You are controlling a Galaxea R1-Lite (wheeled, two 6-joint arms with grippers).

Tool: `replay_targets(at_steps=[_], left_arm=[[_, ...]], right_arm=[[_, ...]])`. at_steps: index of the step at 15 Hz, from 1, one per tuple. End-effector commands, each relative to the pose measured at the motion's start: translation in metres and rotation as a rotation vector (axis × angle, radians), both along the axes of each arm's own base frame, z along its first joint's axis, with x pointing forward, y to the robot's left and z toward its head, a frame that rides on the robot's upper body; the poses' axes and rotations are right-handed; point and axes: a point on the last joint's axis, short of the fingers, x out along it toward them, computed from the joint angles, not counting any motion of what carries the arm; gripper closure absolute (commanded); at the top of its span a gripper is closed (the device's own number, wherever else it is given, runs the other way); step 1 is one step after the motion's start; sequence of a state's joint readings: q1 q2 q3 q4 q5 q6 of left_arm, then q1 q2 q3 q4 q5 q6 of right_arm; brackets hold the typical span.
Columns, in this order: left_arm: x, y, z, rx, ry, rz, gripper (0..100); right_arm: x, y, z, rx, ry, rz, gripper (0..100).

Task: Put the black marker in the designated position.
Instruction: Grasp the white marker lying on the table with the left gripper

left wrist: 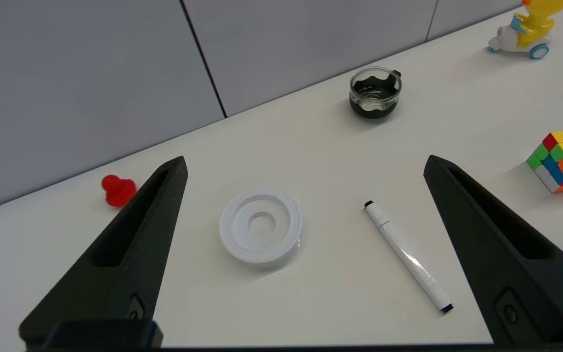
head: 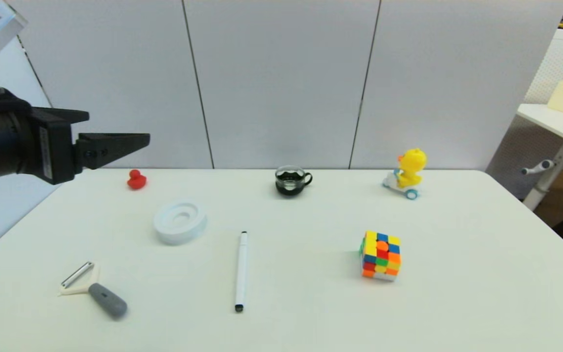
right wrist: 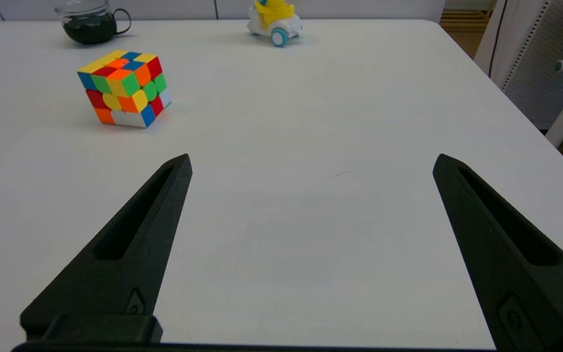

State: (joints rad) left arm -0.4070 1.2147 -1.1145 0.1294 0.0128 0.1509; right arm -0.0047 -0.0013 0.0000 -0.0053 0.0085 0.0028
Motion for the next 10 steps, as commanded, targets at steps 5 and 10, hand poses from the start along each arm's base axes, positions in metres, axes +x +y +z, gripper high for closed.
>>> replay_targets(at_steps=[5, 10], left_arm=[[0.042, -0.05, -0.013, -0.04, 0.057, 0.055, 0], [0.056, -0.084, -0.045, -0.144, 0.234, 0.156, 0]], right_arm=[[0.0, 0.0, 0.0, -0.001, 0.0, 0.001, 0], [0.0, 0.0, 0.0, -0.001, 0.0, 0.001, 0]])
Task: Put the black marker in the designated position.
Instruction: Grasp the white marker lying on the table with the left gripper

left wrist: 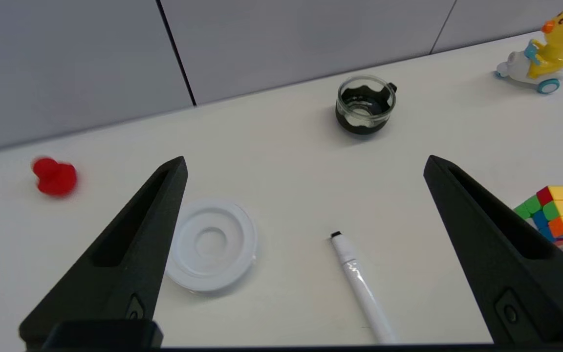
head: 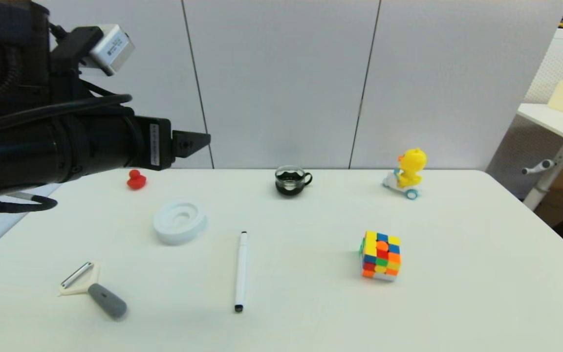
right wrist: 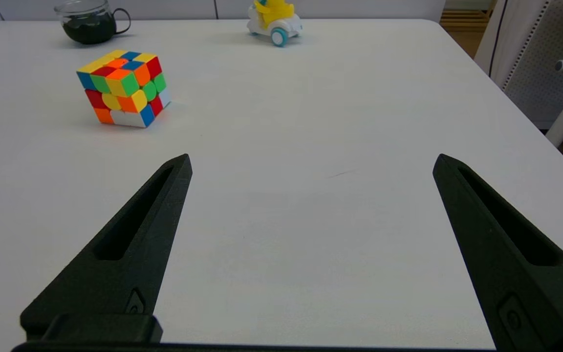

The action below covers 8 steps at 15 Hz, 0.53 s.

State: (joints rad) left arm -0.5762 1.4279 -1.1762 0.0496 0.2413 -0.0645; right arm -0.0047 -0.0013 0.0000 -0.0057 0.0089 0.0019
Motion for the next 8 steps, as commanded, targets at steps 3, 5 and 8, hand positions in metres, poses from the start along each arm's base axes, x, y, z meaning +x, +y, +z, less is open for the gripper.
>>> replay_targets(at_steps=[3, 5, 8], left_arm=[[0.006, -0.047, -0.05, -0.061, 0.332, 0.082, 0], [0.004, -0.06, -0.06, -0.071, 0.445, 0.116, 0], [0.004, -0.074, -0.065, -0.002, 0.535, 0.236, 0]], right_arm=[[0.0, 0.0, 0.0, 0.001, 0.001, 0.0, 0], [0.0, 0.0, 0.0, 0.0, 0.001, 0.0, 0], [0.0, 0.0, 0.0, 0.0, 0.001, 0.0, 0]])
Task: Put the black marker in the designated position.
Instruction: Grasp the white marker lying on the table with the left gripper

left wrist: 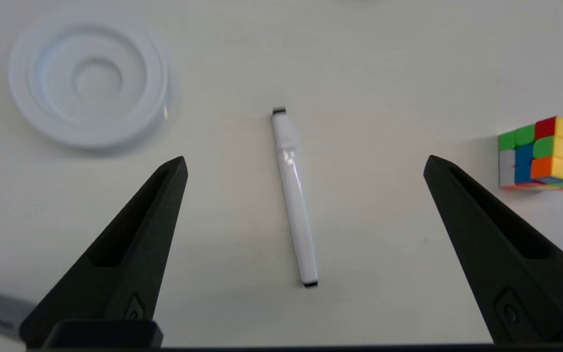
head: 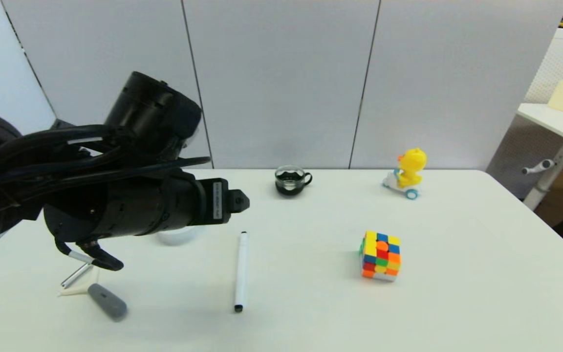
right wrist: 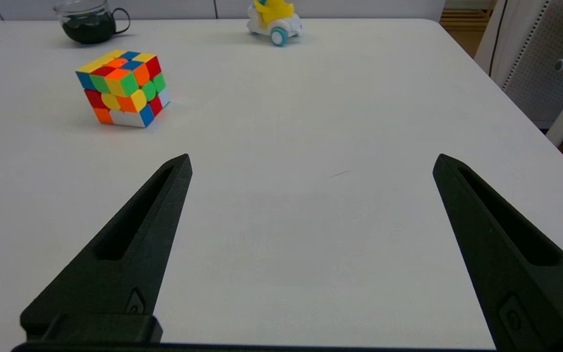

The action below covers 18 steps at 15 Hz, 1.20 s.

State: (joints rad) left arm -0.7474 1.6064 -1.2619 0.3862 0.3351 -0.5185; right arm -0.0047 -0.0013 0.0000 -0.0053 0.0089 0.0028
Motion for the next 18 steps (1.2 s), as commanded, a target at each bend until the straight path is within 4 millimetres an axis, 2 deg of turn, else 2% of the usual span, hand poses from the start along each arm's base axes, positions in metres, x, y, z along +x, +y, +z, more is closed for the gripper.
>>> replay_targets(at_steps=[1, 11, 18], left_arm=[[0.003, -0.025, -0.018, 0.103, 0.119, 0.108, 0], [0.011, -0.062, -0.071, 0.222, 0.219, 0.067, 0], [0.019, -0.069, -0.091, 0.205, 0.208, 0.076, 0]], right_arm=[[0.0, 0.0, 0.0, -0.001, 0.0, 0.0, 0], [0.0, 0.0, 0.0, -0.001, 0.0, 0.0, 0], [0.0, 0.0, 0.0, -0.001, 0.0, 0.0, 0]])
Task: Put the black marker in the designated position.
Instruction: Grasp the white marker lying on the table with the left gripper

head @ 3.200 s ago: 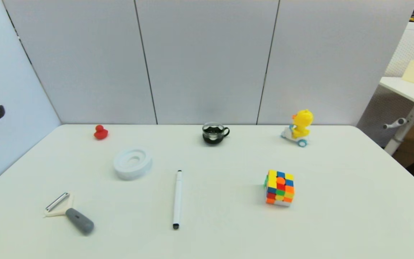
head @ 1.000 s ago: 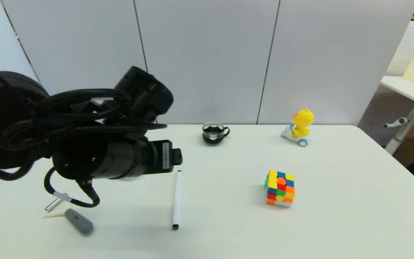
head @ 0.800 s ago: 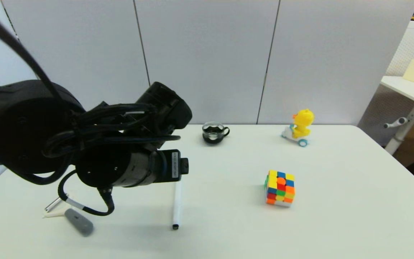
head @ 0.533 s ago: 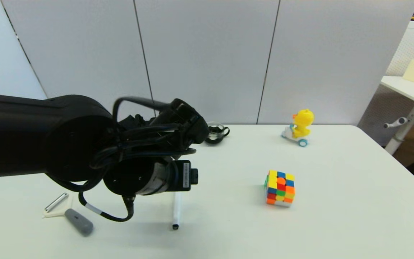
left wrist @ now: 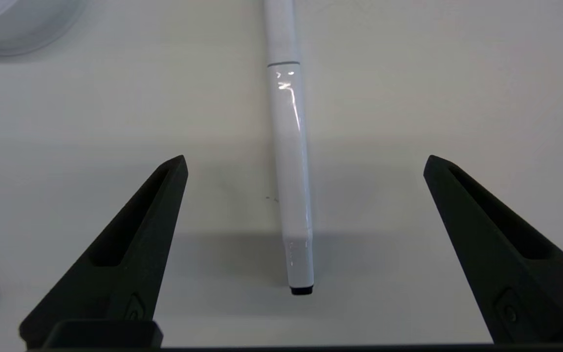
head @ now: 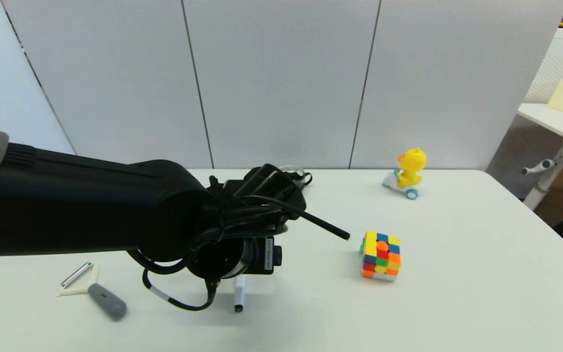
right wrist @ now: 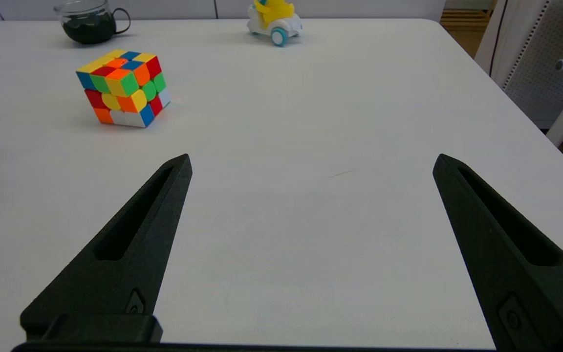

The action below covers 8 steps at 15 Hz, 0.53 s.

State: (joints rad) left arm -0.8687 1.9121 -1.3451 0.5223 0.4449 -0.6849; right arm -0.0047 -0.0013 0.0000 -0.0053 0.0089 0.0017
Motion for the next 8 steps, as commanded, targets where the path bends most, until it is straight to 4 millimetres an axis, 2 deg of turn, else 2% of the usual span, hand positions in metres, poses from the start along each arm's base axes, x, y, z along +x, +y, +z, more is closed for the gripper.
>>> replay_targets(at_steps=[1, 5, 8], left_arm=[[0.002, -0.002, -0.015, 0.001, 0.0, 0.008, 0], [0.003, -0.002, -0.028, 0.016, 0.023, 0.021, 0], [0.003, -0.002, -0.03, 0.017, 0.03, 0.023, 0]], right_arm=[[0.0, 0.0, 0.0, 0.0, 0.0, 0.0, 0], [0.0, 0.0, 0.0, 0.0, 0.0, 0.0, 0], [0.0, 0.0, 0.0, 0.001, 0.0, 0.0, 0]])
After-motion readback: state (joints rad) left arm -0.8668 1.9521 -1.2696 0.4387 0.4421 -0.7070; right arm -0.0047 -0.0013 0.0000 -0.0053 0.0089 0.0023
